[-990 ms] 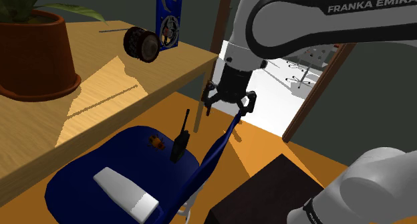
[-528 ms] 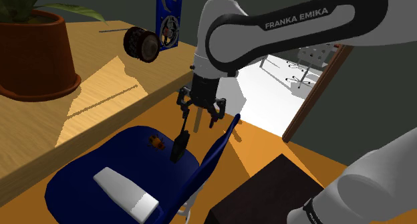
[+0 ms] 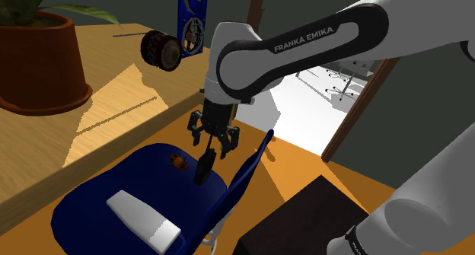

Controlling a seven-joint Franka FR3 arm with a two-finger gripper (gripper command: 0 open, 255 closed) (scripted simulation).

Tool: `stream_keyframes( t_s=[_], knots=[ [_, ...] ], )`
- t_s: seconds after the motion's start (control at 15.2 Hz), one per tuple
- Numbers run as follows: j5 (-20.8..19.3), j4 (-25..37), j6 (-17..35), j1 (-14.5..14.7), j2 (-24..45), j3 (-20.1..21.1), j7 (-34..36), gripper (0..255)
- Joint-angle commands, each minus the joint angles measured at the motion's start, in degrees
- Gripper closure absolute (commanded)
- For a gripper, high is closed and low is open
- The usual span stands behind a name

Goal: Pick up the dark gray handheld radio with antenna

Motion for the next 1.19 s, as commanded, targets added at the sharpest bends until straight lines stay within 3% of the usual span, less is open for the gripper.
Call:
stream_keyframes(
  t_s=[0.0, 0.13, 0.2, 0.79, 1.12],
  knots=[
    [-0.62, -0.94, 2.09, 0.11, 1.29, 0.10, 0.28, 0],
    [-0.61, -0.94, 2.09, 0.11, 1.28, 0.09, 0.28, 0],
    [-0.65, -0.91, 2.11, 0.12, 1.34, 0.09, 0.32, 255],
    [-0.62, -0.94, 2.09, 0.11, 1.29, 0.09, 0.28, 255],
    [0.58, 0.91, -1.88, -0.12, -1.16, -0.09, -0.18, 255]
  ],
)
